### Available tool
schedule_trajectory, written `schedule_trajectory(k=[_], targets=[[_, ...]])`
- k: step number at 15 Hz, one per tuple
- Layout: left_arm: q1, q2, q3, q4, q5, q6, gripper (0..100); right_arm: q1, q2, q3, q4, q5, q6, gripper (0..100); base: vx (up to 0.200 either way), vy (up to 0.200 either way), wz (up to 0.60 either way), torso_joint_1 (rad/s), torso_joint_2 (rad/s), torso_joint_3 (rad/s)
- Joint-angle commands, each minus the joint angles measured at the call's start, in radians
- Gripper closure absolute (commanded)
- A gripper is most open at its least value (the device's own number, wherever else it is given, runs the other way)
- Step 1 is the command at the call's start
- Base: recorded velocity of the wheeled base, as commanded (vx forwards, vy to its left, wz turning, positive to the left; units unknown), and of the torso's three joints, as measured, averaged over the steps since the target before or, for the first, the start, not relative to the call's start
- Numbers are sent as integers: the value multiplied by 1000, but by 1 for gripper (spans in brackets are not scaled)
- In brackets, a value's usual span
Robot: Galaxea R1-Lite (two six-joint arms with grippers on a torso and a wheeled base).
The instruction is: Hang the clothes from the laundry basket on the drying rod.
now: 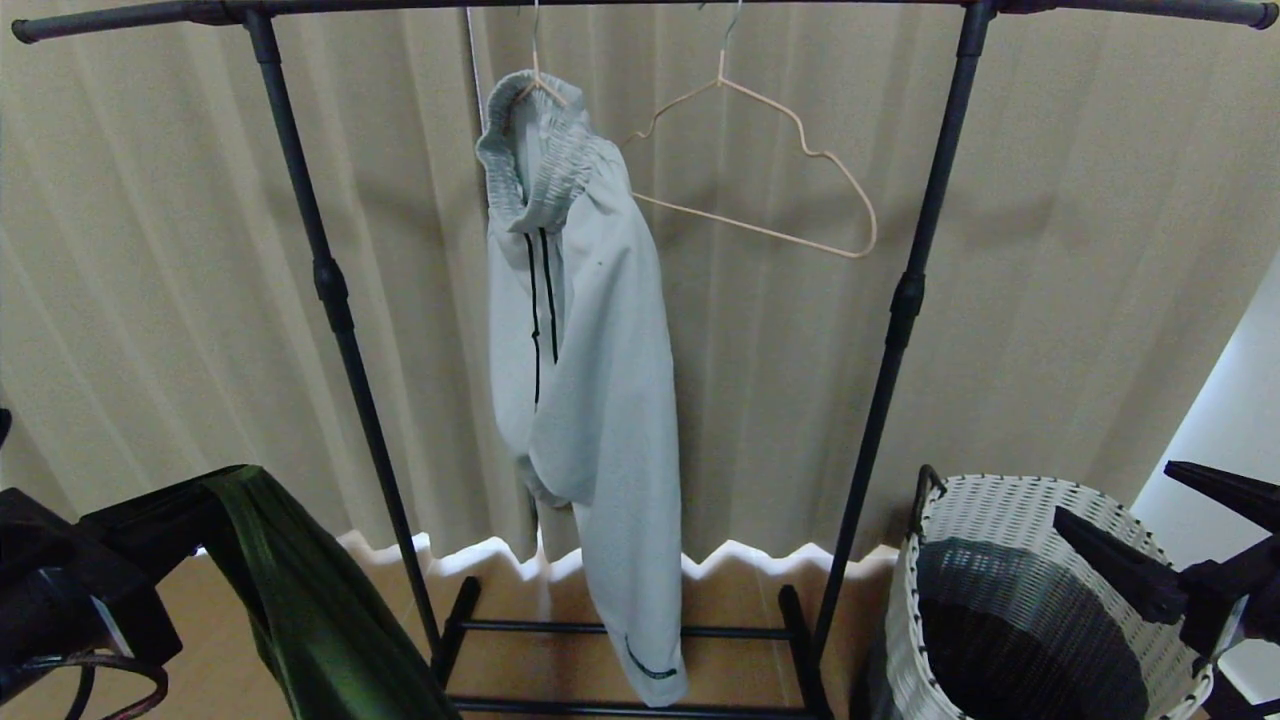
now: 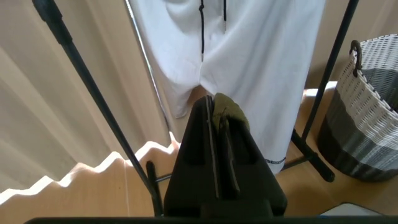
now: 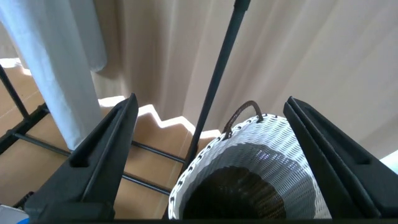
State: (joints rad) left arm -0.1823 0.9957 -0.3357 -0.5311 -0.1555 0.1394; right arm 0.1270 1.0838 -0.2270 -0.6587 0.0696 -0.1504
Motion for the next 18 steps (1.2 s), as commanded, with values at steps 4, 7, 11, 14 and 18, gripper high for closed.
schedule_trajectory(k=[4, 7, 11, 14, 18], targets=[[0, -8, 40, 0, 1, 43, 100, -1, 1, -2, -1, 3, 3, 0, 0, 0, 0, 0, 0, 0], [0, -34, 52, 0, 1, 57, 100, -1, -4, -8, -2, 4, 5, 0, 0, 0, 0, 45, -117, -60], [0, -39, 52, 2, 1, 59, 100, -1, -4, -8, -4, 6, 6, 0, 0, 0, 0, 165, -228, -248], [0, -37, 58, 2, 1, 59, 100, -1, -2, -8, -4, 6, 6, 0, 0, 0, 0, 108, -637, -255], [1, -46, 75, 0, 2, 71, 100, -1, -4, -6, -2, 6, 5, 0, 0, 0, 0, 210, -493, -256]])
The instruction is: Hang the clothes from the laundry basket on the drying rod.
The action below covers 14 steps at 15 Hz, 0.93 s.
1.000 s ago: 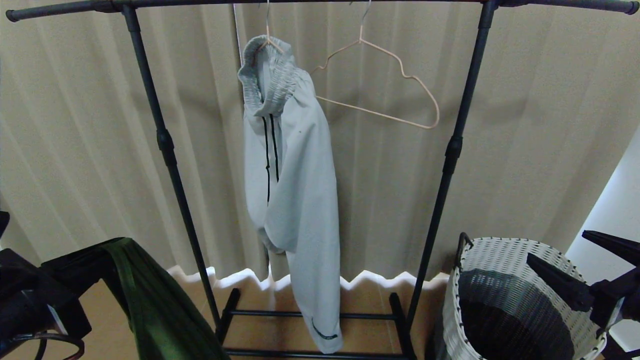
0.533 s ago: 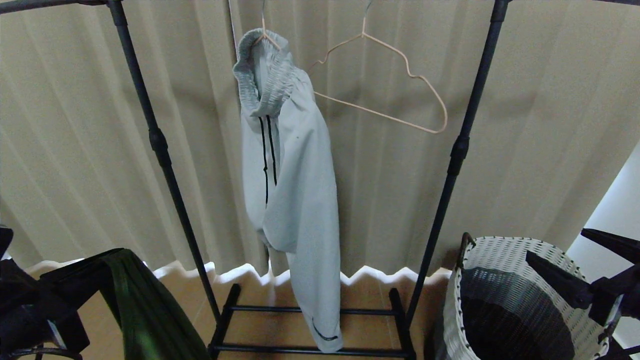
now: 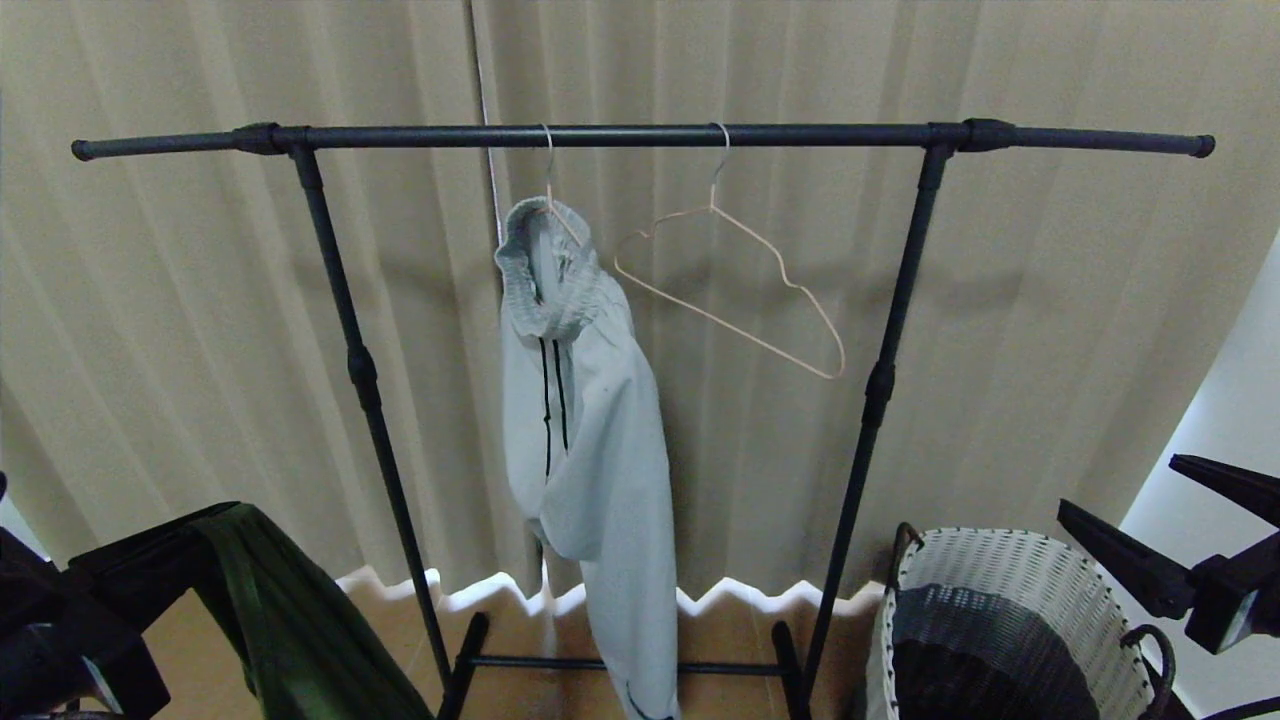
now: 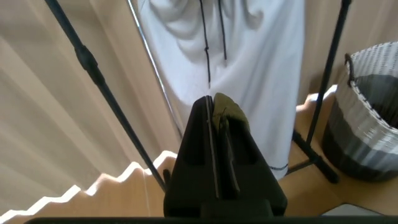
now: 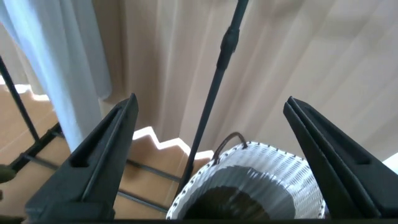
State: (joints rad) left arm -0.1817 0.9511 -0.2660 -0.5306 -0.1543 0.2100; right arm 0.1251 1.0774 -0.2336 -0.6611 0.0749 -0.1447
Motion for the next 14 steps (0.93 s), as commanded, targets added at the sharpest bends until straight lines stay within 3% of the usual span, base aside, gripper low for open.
schedule_trajectory(k=[1, 5, 14], targets=[[7, -17, 13, 0, -1, 11, 100, 1, 2, 0, 0, 0, -1, 0, 0, 0, 0, 325, -447, -276], [16, -23, 19, 0, -1, 40, 100, 1, 2, 0, 0, 0, -1, 0, 0, 0, 0, 161, -283, -149], [42, -18, 11, 0, -4, 42, 100, 1, 10, 8, -78, 2, 20, 0, 0, 0, 0, 4, -6, -3]])
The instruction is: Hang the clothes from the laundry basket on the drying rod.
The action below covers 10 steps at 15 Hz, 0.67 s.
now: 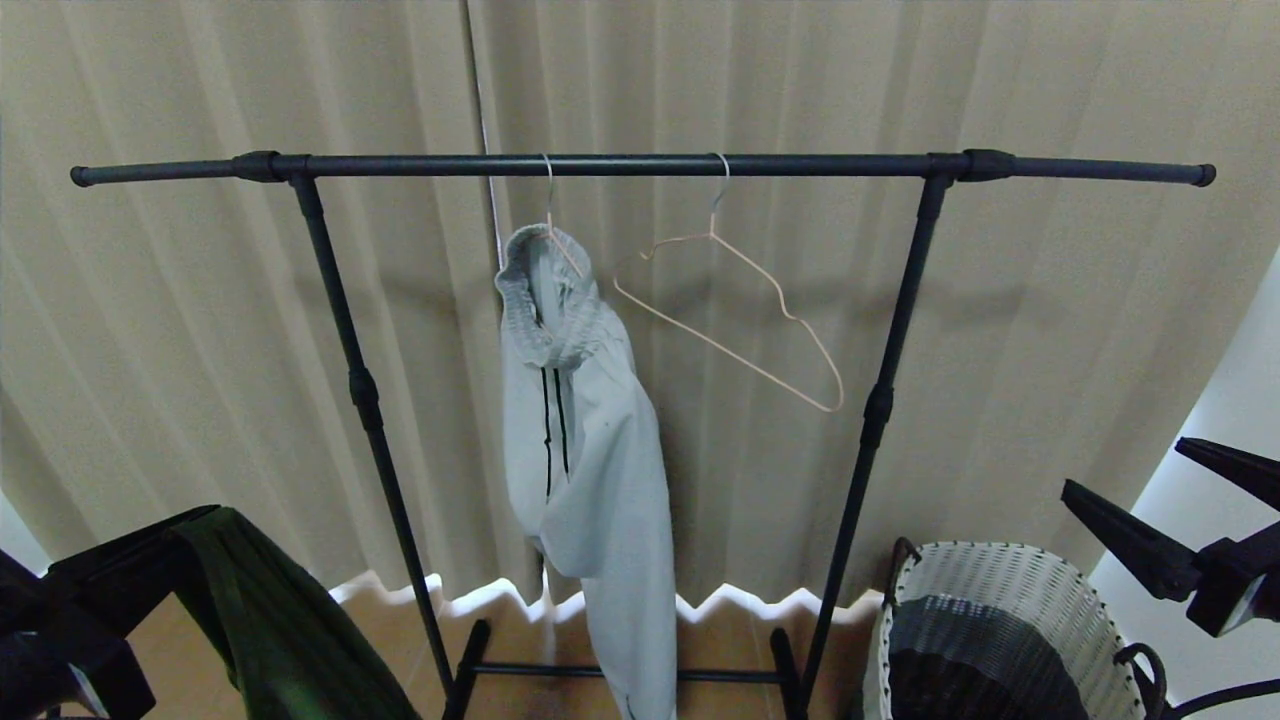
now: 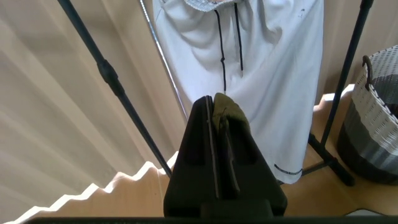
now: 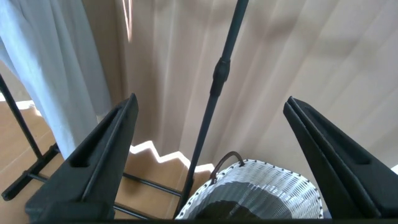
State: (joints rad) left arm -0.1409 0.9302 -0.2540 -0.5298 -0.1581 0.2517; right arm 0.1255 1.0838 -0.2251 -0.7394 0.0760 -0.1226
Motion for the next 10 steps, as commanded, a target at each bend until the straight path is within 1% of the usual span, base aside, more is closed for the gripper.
schedule_trajectory(k=[1, 10], targets=[[1, 4, -1, -1, 0, 0, 100, 0, 2, 0, 0, 1, 0, 0, 0, 0, 0, 0, 0, 0], [1, 2, -1, -3, -1, 0, 100, 0, -13, 6, -2, -2, -8, 0, 0, 0, 0, 0, 0, 0]])
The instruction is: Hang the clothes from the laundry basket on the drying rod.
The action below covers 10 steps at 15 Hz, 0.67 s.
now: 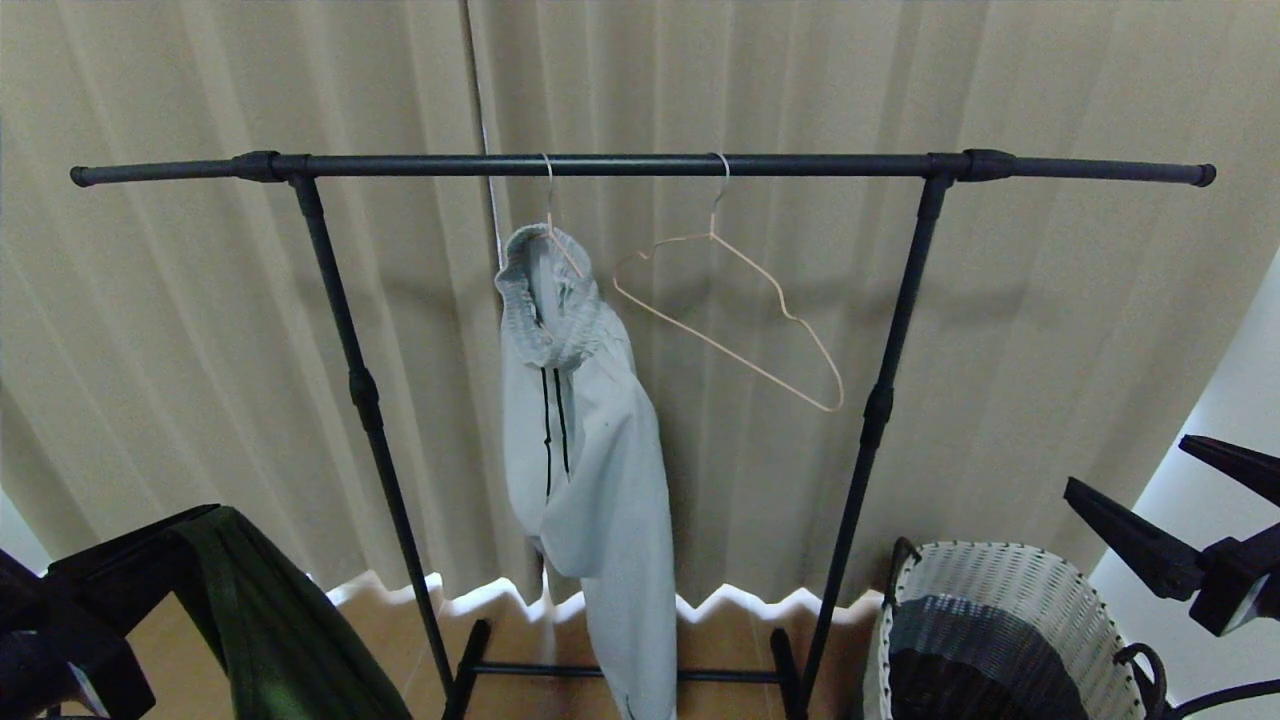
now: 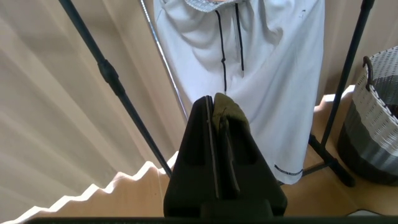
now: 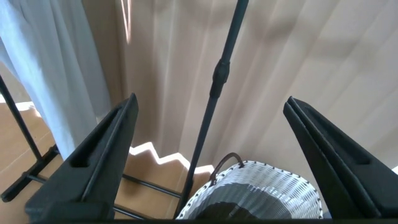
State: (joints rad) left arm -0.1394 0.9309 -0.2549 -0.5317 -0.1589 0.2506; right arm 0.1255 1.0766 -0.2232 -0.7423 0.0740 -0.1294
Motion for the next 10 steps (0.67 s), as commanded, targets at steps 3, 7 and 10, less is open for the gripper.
schedule_trajectory(k=[3, 7, 10], targets=[[1, -1, 0, -2, -1, -5, 100, -1, -29, 54, 4, -2, -19, 0, 0, 0, 0, 0, 0, 0], [1, 2, 0, -2, -1, -5, 100, -37, -43, 45, 9, -2, -61, 0, 0, 0, 0, 0, 0, 0], [0, 2, 0, -2, -1, -5, 100, -37, -21, 50, 15, -2, -61, 0, 0, 0, 0, 0, 0, 0]])
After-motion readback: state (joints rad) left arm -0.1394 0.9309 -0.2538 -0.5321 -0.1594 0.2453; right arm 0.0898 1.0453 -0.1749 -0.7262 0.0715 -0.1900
